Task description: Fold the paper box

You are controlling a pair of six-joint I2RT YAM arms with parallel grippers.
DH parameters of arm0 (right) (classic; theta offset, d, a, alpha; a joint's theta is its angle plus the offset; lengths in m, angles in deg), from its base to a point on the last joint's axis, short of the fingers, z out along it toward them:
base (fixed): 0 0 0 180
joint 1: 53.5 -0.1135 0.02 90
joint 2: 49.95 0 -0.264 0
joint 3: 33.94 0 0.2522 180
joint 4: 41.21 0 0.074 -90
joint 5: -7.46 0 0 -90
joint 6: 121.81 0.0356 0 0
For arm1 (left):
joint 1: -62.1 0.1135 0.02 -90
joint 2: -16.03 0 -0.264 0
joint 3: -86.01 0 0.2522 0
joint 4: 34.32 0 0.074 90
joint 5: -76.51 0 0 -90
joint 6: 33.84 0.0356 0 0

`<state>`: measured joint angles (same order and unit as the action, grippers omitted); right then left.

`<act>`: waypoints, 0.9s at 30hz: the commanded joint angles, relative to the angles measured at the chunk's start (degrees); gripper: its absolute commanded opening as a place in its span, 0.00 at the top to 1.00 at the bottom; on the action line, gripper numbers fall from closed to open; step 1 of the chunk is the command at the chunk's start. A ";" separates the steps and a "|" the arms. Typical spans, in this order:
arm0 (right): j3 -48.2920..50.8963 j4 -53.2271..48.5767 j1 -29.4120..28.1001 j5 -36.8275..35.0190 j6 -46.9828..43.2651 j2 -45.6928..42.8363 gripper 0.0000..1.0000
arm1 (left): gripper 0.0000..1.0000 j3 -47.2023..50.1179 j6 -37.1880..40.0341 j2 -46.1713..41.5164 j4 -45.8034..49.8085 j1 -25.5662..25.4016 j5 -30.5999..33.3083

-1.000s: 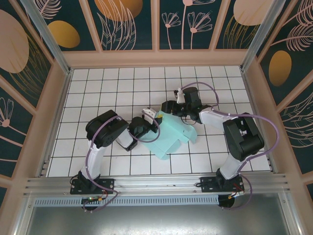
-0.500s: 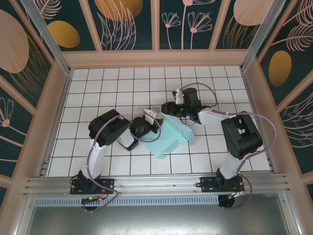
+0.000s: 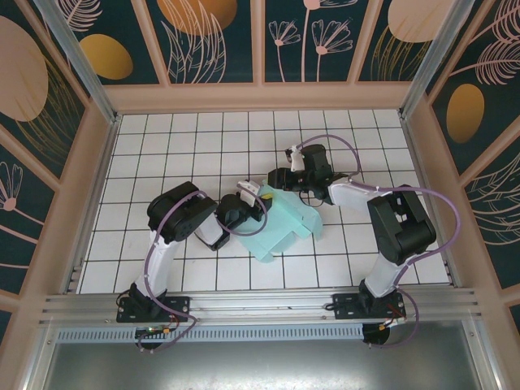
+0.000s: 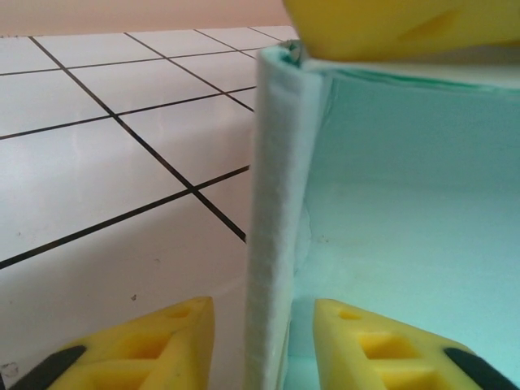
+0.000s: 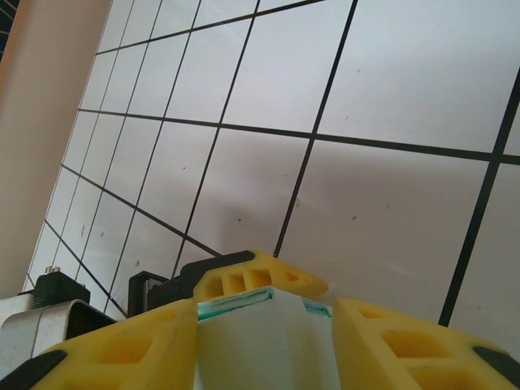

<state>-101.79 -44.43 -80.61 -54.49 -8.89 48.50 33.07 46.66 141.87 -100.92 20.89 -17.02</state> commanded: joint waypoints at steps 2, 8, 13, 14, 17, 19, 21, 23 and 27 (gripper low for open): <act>1.54 -10.24 -0.05 -6.78 -2.44 2.13 0.54 | 0.60 2.33 -0.26 -3.26 -2.48 -0.09 1.14; 1.00 -10.55 -0.21 -6.54 -2.79 2.27 0.55 | 0.58 4.43 -0.18 -6.10 -2.83 -0.04 1.84; 0.99 -10.82 -0.49 -6.54 -3.05 1.90 0.55 | 0.59 5.02 -0.08 -8.13 -1.86 0.67 1.87; 0.95 -10.81 -0.57 -6.59 -3.14 1.89 0.55 | 0.60 4.78 -0.17 -8.32 -1.18 0.82 1.56; 0.89 -10.75 -0.83 -6.67 -3.38 1.74 0.55 | 0.64 3.78 -0.17 -8.59 1.15 1.82 0.38; 0.68 -10.77 -1.04 -6.69 -3.70 1.59 0.55 | 0.67 3.09 -0.26 -8.53 2.75 2.32 -0.11; 0.48 -10.98 -1.32 -6.70 -4.00 1.57 0.55 | 0.68 2.25 -0.19 -8.40 4.19 2.70 -1.22; 0.21 -11.20 -1.60 -6.60 -4.38 1.66 0.55 | 0.69 1.06 0.45 -8.09 5.87 2.77 -2.51; -0.19 -11.96 -2.15 -7.17 -5.38 1.78 0.55 | 0.71 -1.37 1.71 -7.45 8.84 2.76 -5.55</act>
<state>-103.12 -46.04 -82.14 -57.24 -11.60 48.48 33.97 47.01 134.57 -94.82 23.21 -19.69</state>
